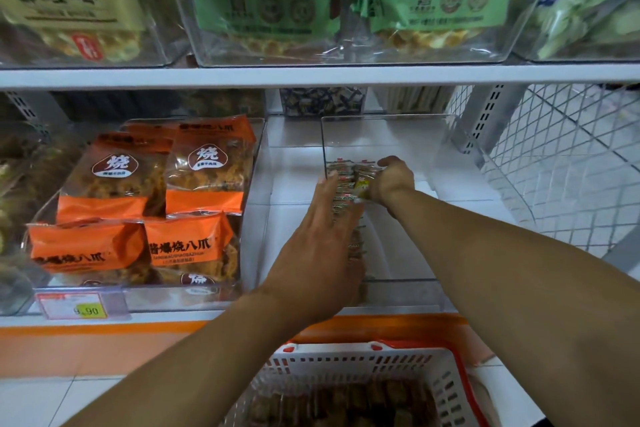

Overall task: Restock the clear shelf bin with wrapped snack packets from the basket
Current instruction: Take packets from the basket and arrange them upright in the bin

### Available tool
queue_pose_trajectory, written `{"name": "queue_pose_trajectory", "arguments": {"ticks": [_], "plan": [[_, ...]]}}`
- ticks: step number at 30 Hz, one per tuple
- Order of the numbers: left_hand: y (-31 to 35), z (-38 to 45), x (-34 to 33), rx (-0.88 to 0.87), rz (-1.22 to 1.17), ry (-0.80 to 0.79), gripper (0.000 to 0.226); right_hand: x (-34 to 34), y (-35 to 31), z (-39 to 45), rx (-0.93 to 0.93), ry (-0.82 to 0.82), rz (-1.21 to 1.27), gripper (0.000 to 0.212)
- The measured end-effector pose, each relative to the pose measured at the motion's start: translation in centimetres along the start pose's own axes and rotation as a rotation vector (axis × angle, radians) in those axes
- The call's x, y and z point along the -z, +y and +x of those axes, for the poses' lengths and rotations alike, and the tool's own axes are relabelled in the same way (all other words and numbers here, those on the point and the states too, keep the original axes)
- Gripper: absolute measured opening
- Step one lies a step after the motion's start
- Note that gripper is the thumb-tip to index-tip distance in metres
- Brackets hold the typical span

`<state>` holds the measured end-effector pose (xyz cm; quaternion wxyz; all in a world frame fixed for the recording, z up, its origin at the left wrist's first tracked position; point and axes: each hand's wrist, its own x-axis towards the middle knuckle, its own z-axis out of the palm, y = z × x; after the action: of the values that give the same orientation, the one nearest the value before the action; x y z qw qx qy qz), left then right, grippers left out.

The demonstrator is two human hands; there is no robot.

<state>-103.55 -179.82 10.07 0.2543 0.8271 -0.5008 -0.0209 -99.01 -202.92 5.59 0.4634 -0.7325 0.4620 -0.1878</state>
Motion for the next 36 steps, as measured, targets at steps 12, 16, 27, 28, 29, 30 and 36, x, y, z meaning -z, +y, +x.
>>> {"name": "queue_pose_trajectory", "arguments": {"ticks": [12,16,27,28,29,30,36], "plan": [[-0.4,-0.2,-0.2,-0.017,0.008,-0.002,0.083,-1.2,-0.1,-0.1,-0.077,0.004,0.027,0.049],[-0.5,-0.1,0.0,-0.006,-0.003,-0.029,0.086,-1.5,-0.3,0.0,-0.151,-0.01,-0.036,0.03],[0.6,-4.0,2.1,-0.099,-0.037,0.26,0.024,4.4,-4.4,-12.3,0.695,0.267,0.329,0.028],[0.6,-4.8,2.0,-0.14,-0.002,0.307,0.013,4.5,-4.1,-14.7,0.8,0.276,0.385,0.026],[0.5,-5.8,1.6,-0.15,0.024,0.326,0.013,4.3,-3.4,-17.0,0.866,0.283,0.421,0.025],[0.2,-6.8,1.0,-0.126,0.036,0.318,0.019,4.0,-2.5,-19.1,0.908,0.294,0.446,0.023],[-3.5,-13.0,-4.9,0.189,0.067,-0.278,0.018,0.0,10.7,-25.3,0.774,-0.037,0.192,0.02]]}}
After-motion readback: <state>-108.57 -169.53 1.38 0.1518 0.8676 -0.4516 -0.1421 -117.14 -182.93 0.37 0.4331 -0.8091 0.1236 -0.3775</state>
